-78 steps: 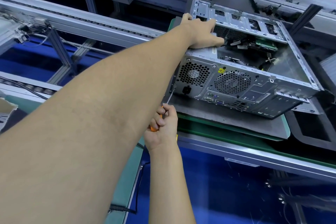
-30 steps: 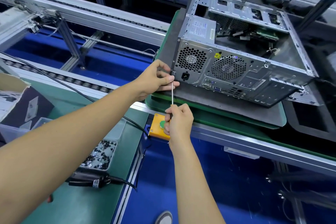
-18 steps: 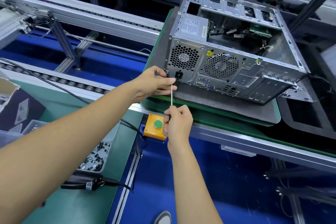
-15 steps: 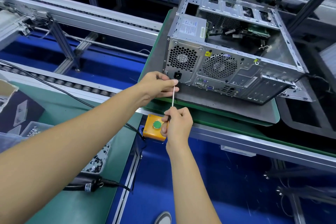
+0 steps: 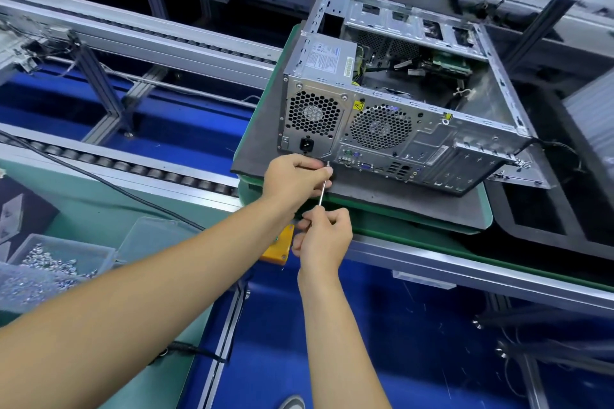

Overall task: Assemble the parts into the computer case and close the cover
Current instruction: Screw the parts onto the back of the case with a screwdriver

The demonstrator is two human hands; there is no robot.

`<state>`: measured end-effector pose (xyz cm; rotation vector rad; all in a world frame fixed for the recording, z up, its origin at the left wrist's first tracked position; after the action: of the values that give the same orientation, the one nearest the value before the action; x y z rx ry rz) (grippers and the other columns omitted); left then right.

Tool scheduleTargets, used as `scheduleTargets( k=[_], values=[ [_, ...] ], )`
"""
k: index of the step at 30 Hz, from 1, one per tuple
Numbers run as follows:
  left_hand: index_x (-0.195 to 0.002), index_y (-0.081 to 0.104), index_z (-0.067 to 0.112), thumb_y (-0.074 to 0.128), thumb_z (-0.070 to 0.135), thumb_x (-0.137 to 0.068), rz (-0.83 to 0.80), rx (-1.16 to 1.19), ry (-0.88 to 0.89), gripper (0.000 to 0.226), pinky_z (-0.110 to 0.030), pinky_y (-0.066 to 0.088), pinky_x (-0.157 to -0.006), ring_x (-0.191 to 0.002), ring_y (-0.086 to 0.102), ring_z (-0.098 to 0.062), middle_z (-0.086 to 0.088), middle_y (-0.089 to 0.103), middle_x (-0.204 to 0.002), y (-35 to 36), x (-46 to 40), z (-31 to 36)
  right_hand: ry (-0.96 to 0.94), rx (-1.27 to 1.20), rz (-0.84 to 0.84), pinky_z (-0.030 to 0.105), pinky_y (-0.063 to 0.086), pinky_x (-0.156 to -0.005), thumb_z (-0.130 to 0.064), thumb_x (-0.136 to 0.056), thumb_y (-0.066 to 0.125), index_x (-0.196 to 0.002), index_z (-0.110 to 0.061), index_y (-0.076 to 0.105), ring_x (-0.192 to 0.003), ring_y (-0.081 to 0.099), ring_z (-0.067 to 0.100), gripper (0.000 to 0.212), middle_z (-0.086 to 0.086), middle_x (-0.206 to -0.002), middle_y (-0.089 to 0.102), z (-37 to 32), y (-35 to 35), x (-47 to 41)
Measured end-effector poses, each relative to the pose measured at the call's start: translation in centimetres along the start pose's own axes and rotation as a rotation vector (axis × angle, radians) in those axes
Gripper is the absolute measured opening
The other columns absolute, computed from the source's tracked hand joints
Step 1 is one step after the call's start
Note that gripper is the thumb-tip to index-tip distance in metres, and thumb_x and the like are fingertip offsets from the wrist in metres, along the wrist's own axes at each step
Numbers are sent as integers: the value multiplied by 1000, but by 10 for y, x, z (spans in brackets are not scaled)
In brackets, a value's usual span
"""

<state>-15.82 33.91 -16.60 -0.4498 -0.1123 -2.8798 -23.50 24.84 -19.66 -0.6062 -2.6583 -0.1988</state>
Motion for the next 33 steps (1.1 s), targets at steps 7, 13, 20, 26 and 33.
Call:
scheduleTargets(
  k=[7,13,20,26,33],
  values=[
    [-99,62,18,85,25,-79,7,-112,41,31,-44,63,-62,-76,76,-27,-6,76,-78,-10,14,-13,-5,-16,-31,26,31,-40,-10,-96,54,-79,-12,40,-36,42,20,22,4,-57,61,6,-2,-5],
    [-90,74,27,81,25,-82,32,-183,83,10,-46,63,-64,-72,75,-28,2,76,-74,-16,24,-20,-92,52,-79,31,37,-42,-14,-98,54,-83,-12,40,-36,46,18,21,-5,-48,52,-1,3,-10],
    [-81,78,27,81,25,-81,15,-101,-2,4,-26,39,-39,-50,52,-34,-10,74,-70,-17,24,-24,-131,118,-110,30,41,-39,-14,-99,50,-84,-14,42,-39,52,18,17,-4,-48,54,-3,5,-10],
    [-75,79,20,81,21,-81,6,-146,28,7,-40,50,-50,-58,62,-50,-10,74,-68,-14,20,-22,-117,92,-101,28,39,-39,-12,-99,49,-86,-11,42,-40,51,20,15,-1,-48,54,-2,4,-11],
    [-72,79,20,81,22,-80,-4,-175,43,9,-38,52,-51,-52,59,-30,-7,74,-67,-14,15,-23,-116,82,-101,32,39,-45,-10,-100,48,-86,-10,41,-41,52,20,15,-1,-50,56,-2,5,-13]
  ],
)
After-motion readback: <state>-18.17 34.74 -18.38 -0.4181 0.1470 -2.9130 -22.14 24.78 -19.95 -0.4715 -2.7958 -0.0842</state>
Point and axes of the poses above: each hand's wrist, its own x-axis away from the middle knuckle, its own y-axis out of the palm, z = x × y, the point moved 5 cm from there along -x, towards the middle knuckle
